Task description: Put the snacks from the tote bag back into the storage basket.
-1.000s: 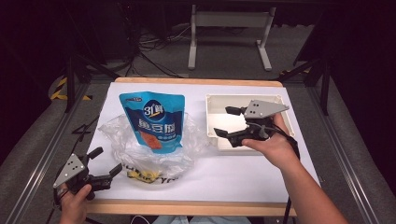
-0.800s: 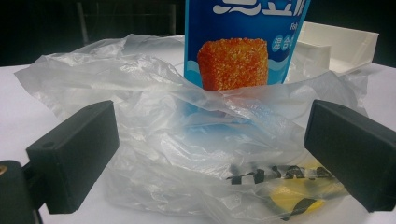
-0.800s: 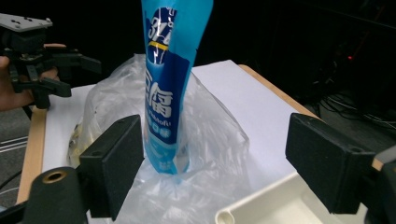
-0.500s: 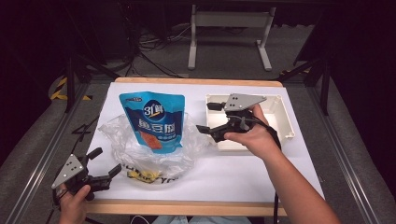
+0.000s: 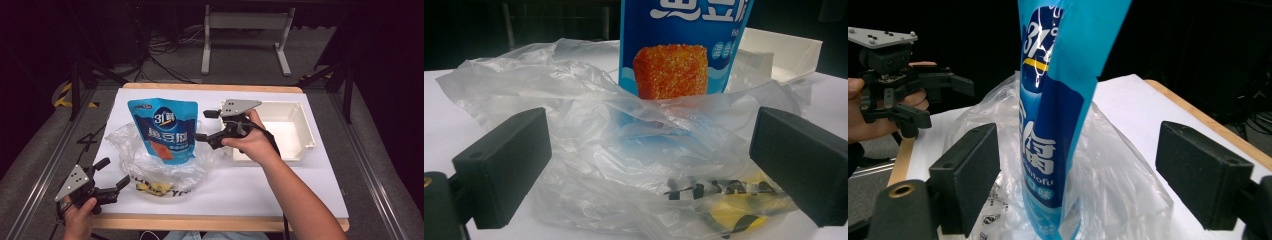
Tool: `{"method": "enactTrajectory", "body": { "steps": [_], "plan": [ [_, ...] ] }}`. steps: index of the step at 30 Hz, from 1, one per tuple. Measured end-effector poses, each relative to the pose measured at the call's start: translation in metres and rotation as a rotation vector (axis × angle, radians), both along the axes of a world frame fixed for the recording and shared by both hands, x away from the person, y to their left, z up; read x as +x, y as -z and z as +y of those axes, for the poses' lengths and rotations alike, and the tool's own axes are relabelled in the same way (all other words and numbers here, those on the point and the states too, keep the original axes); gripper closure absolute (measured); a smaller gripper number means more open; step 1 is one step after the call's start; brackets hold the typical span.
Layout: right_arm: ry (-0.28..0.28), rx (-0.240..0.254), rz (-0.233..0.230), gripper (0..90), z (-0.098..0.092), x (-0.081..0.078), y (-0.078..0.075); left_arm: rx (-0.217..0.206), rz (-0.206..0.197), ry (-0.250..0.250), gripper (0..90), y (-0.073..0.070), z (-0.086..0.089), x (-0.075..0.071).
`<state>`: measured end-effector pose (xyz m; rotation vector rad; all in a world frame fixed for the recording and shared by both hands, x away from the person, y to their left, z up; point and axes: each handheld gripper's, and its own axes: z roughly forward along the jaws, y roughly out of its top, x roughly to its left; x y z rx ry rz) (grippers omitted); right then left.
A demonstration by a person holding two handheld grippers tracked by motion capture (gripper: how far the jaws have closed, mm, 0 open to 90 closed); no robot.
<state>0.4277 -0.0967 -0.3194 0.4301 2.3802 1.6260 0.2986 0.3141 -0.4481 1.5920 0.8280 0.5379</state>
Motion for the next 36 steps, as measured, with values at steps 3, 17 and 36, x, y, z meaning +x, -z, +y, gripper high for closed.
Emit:
{"method": "enactTrajectory", "body": {
  "steps": [3,17,36],
  "plan": [
    [-0.037,0.008,0.012,18.5,0.007,0.002,0.004,-0.005,0.0,0.003,4.0,0.0,0.0,0.0],
    [-0.05,-0.053,0.014,18.6,0.039,0.013,0.033,-0.009,0.002,0.007,4.0,0.0,0.001,0.0],
    [-0.08,0.017,0.015,18.8,0.059,0.02,0.063,-0.012,0.001,0.007,4.0,0.0,0.001,0.001]
  ]
}}
